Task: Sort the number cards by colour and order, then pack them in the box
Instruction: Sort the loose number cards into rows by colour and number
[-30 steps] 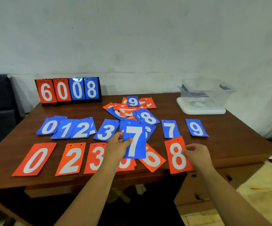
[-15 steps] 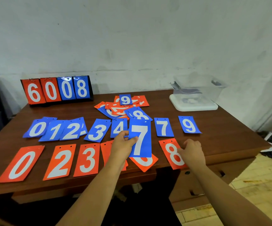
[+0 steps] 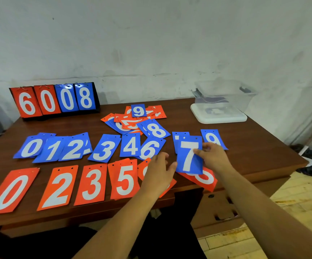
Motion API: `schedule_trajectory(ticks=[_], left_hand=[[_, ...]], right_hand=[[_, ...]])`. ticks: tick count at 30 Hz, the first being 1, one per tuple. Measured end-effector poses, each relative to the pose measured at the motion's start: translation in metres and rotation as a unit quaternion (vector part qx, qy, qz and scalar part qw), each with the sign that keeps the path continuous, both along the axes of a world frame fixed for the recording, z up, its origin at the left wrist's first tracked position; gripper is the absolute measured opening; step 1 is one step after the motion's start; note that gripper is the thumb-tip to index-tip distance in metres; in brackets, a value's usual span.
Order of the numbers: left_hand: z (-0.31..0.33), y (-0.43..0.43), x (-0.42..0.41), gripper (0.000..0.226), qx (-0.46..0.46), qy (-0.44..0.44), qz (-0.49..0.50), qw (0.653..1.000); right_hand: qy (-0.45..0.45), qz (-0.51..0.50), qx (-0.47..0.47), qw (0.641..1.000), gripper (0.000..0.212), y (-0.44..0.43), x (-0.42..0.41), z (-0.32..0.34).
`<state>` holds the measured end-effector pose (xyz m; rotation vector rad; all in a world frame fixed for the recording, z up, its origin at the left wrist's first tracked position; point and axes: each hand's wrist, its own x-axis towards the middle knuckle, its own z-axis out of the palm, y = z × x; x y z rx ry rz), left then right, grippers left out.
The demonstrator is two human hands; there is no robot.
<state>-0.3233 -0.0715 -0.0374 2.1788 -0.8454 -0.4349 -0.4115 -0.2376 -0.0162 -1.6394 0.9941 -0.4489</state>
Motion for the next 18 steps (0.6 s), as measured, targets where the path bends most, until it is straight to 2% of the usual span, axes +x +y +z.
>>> schedule_trajectory(ticks=[2,4,6,11,15,18], left_hand=[[-0.01,0.007,0.001,0.054,0.103,-0.145,-0.026,0.984],[-0.017,0.011,0.003,0.062,0.181,-0.2,-0.056,0.961],[-0.021,0.015,0.007,0.063,0.213,-0.204,-0.09,0.951],[-0.026,0.022,0.017,0.055,0.178,-0.175,-0.142,0.958],[-0.027,0.027,0.023,0.055,0.158,-0.158,-0.156,0.962],[-0.027,0.028,0.027,0.056,0.16,-0.153,-0.163,0.962]], right_hand=[[0.023,-0.04,-0.043,0.998,0.039,-0.019,0.009,0.001],[0.063,-0.057,-0.114,0.99,0.044,-0.035,0.025,-0.004],[0.117,-0.045,-0.166,0.978,0.047,-0.044,0.045,-0.01],[0.198,-0.006,-0.234,0.952,0.04,-0.057,0.082,-0.026],[0.287,0.005,-0.307,0.907,0.042,-0.062,0.092,-0.046],[0.254,-0.014,-0.34,0.905,0.041,-0.059,0.091,-0.052]])
